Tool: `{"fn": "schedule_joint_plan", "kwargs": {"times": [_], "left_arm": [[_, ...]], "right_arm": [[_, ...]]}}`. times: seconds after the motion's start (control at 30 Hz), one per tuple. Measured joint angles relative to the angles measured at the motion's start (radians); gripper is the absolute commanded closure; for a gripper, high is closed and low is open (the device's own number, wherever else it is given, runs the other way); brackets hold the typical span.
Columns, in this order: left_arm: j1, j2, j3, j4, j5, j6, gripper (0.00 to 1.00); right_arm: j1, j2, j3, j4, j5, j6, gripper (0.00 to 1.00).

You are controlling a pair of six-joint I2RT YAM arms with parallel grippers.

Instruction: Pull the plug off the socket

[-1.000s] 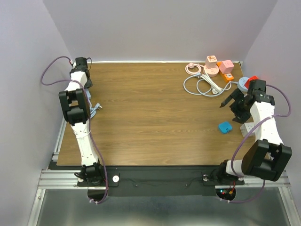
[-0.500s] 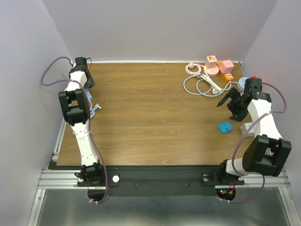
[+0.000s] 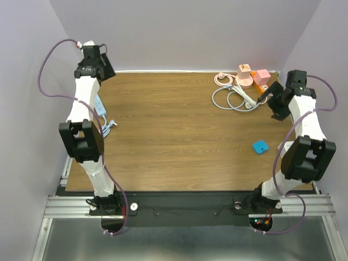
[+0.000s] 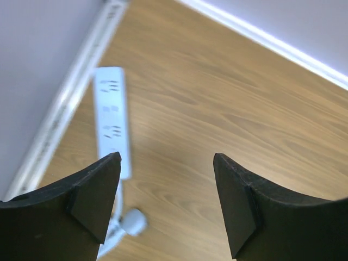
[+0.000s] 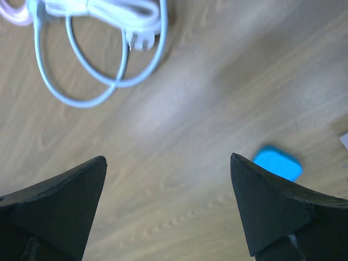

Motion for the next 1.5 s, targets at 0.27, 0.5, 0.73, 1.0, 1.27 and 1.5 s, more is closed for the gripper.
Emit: {"fn": "schedule_joint_plan", "kwargs": {"times": [0.27,0.5,0.73,1.0,1.27,1.5], "left_arm": [[-0.444,-0.363,-0.387,0.129,0.233,-0.040,0.20],[-0.518,-0.597,-0.787,0.176,0.311,-0.166,0.20],[-0.539,-0.741,-0.887,0.188,0.317,-0.226,0.20],[-0.544,-0.741,-0.887,0.203,0.322,-0.231,0.20],[-0.544,-0.723,-0.887,0.193,0.320,-0.231,0.20],[-0.544,-0.720,-0.887,0.192,0.323,-0.230,0.20]], "right_arm": [[0.000,0.322,0.318,0.033,0.117,0.115,0.00],[0.000,0.588,0.517,0.046,0.128,0.175,0.05],[0.000,0.724,0.603,0.043,0.150,0.212,0.10],[0.000,0.780,0.653,0.047,0.163,0.229,0.27],[-0.001,0.818,0.653,0.047,0.153,0.232,0.71],[0.000,0.816,0.653,0.046,0.133,0.226,0.99]]}}
